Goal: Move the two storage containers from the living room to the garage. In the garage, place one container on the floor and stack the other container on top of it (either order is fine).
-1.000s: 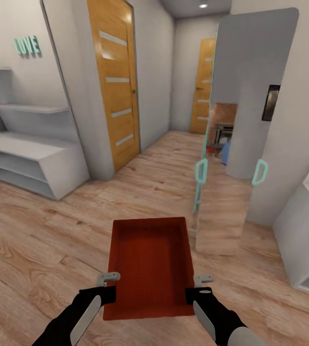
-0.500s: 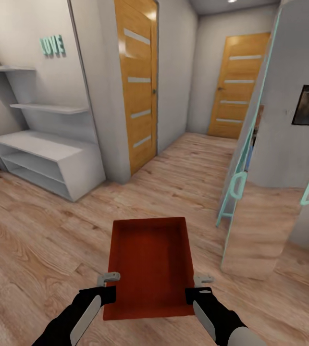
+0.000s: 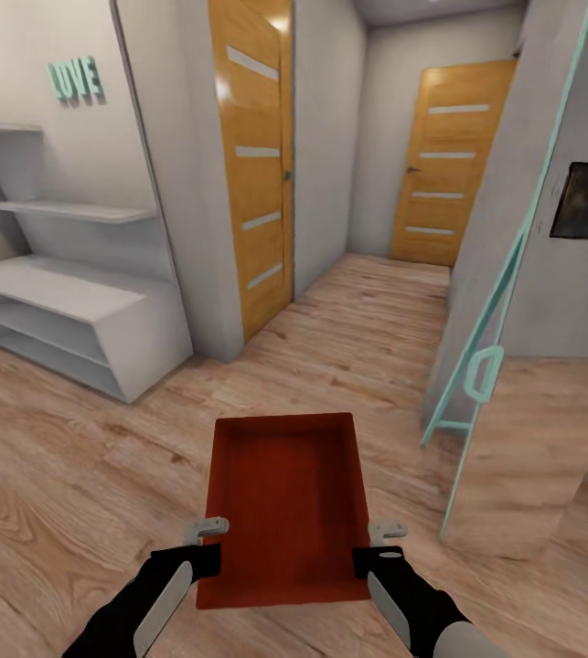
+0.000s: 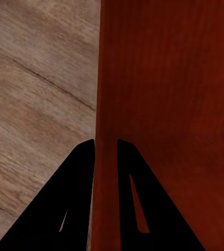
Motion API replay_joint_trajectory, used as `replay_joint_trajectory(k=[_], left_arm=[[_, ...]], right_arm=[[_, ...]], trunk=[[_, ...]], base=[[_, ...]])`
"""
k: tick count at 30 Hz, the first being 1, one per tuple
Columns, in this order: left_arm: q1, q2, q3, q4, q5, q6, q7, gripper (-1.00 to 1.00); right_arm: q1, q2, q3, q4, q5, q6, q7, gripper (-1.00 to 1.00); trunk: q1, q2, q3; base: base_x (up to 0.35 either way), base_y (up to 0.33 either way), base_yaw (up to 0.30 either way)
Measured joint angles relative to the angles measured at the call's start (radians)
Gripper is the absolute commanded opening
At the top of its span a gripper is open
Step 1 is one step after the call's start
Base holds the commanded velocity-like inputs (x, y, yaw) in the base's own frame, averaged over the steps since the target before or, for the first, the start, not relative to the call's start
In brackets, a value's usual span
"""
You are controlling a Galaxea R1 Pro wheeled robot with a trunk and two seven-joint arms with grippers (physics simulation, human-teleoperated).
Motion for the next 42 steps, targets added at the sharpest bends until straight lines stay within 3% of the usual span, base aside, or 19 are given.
replay_joint_trajectory(k=[15, 42], left_arm=[[0.0, 0.0, 0.0, 0.0, 0.0, 0.0, 0.0, -1.0], [0.0, 0.0, 0.0, 0.0, -0.001, 0.0, 0.0, -1.0]], right_arm=[[0.0, 0.0, 0.0, 0.0, 0.0, 0.0, 0.0, -1.0], [0.0, 0.0, 0.0, 0.0, 0.0, 0.0, 0.001, -1.0]], trunk=[[0.0, 0.0, 0.0], [0.0, 0.0, 0.004]], base=[[0.324, 0.197, -0.032], [0.324, 0.197, -0.237]])
